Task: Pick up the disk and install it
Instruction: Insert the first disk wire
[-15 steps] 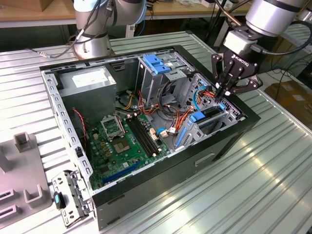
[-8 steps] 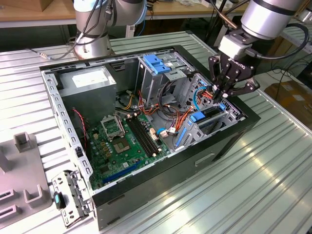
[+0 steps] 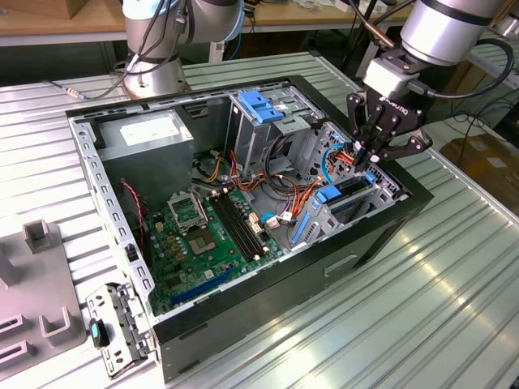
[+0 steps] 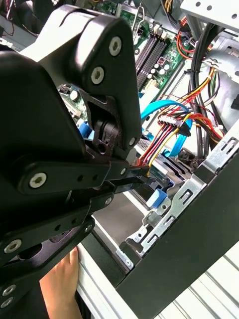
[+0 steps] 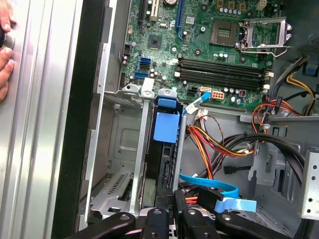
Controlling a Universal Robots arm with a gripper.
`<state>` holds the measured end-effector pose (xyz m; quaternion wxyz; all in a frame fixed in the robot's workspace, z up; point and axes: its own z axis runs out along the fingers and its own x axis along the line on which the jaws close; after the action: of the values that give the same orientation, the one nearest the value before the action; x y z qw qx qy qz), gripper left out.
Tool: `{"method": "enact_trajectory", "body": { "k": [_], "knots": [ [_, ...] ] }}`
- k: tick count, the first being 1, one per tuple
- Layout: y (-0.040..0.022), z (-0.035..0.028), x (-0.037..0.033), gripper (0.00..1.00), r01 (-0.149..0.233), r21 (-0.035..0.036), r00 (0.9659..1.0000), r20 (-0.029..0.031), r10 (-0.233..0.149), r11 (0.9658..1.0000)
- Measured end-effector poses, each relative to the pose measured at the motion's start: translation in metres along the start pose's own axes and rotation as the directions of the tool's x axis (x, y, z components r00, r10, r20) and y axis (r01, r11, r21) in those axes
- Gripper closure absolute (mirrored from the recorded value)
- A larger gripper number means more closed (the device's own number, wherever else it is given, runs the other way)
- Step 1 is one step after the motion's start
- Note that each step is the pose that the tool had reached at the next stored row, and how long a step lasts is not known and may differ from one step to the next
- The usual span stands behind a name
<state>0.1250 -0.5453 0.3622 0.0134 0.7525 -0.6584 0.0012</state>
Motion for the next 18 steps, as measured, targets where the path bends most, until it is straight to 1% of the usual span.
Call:
{"method": "enact_trajectory", "body": {
  "k": [6, 7, 9, 11, 15, 18],
  "knots": [
    [0.0, 0.0004, -0.0001, 0.83, -0.001, 0.0005, 1.0, 0.0, 0.001, 1.0],
    [0.0, 0.0009, -0.0001, 0.83, -0.005, 0.0005, 1.0, 0.0001, 0.005, 1.0],
    [0.0001, 0.0036, 0.0004, 0.83, -0.025, 0.0, 0.9997, 0.0005, 0.025, 0.9997],
    [0.0001, 0.0051, 0.0007, 0.83, -0.033, -0.0001, 0.9994, 0.0006, 0.033, 0.9994],
    [0.0001, 0.0054, 0.0008, 0.83, -0.048, -0.0004, 0.9989, 0.0007, 0.048, 0.9989],
    [0.0001, 0.0054, 0.0008, 0.83, -0.048, -0.0004, 0.9989, 0.0008, 0.048, 0.9989]
  ]
}}
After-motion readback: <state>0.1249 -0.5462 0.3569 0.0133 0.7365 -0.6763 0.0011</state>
